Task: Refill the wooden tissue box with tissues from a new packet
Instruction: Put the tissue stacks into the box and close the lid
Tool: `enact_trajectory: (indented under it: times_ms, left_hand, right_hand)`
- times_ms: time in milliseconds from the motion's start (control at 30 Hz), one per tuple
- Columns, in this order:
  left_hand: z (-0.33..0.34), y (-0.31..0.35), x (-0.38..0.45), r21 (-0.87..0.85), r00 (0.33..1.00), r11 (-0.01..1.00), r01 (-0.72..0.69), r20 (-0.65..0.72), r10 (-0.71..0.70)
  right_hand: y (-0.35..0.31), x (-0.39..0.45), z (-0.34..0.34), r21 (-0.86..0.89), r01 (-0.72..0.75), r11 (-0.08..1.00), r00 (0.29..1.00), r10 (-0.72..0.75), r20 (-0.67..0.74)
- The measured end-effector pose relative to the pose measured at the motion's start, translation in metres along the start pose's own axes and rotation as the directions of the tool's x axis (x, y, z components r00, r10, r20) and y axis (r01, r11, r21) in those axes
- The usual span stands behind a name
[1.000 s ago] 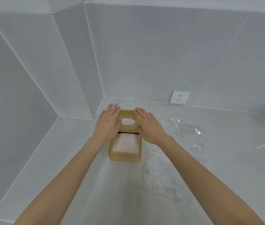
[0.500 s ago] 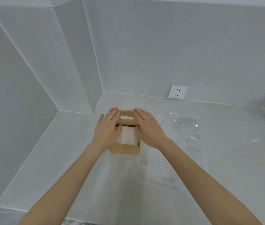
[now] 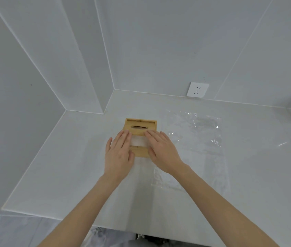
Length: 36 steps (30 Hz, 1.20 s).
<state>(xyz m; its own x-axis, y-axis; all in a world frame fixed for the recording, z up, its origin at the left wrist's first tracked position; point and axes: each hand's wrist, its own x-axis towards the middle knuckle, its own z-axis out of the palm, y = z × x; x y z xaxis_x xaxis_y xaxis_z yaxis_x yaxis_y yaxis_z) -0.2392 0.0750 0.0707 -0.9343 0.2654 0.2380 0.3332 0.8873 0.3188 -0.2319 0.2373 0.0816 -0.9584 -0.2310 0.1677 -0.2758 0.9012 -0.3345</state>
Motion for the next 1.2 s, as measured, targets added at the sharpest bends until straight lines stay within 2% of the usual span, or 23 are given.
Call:
enact_trajectory:
  times_ms: [167, 333, 533, 600, 700, 867, 1000, 1133, 1200]
  left_hand:
    - [0.012, -0.002, -0.012, 0.032, 0.996, 0.999, 0.037, 0.076, -0.039]
    - [0.02, -0.001, -0.016, 0.079, 0.983, 0.995, 0.055, 0.169, -0.068]
    - [0.026, -0.004, -0.019, 0.086, 0.98, 0.995, 0.051, 0.187, -0.067]
    - [0.028, -0.002, -0.019, 0.079, 0.978, 0.994, 0.072, 0.188, -0.086]
    - [0.03, 0.01, -0.012, 0.008, 0.977, 0.991, 0.133, 0.165, -0.133]
    - [0.032, 0.051, 0.01, -0.267, 0.993, 0.961, 0.074, 0.113, -0.045]
    - [0.04, 0.086, 0.025, -0.394, 0.992, 0.917, 0.061, 0.123, -0.013]
    - [0.059, 0.108, 0.043, -0.481, 0.972, 0.867, 0.129, 0.236, -0.014]
    - [0.075, 0.112, 0.051, -0.459, 0.943, 0.87, 0.183, 0.332, -0.023]
  right_hand:
    - [0.002, -0.012, 0.015, -0.103, 0.011, 0.995, 0.997, -0.003, 0.073]
    - [0.007, -0.022, 0.027, -0.11, -0.006, 0.994, 0.985, 0.025, 0.169]
    - [0.012, -0.028, 0.035, -0.154, 0.009, 0.988, 0.985, 0.018, 0.17]
    - [0.013, -0.029, 0.038, -0.11, 0.009, 0.994, 0.987, 0.009, 0.163]
    - [0.018, -0.029, 0.038, 0.083, -0.012, 0.996, 0.994, 0.003, 0.109]
    - [0.042, -0.039, 0.019, 0.222, -0.126, 0.967, 0.992, 0.127, 0.009]
    - [0.081, -0.048, -0.006, 0.285, -0.31, 0.907, 0.943, 0.332, -0.029]
    - [0.126, -0.054, -0.024, 0.329, -0.428, 0.842, 0.871, 0.481, -0.1]
    - [0.147, -0.058, -0.028, 0.336, -0.492, 0.803, 0.83, 0.55, -0.098]
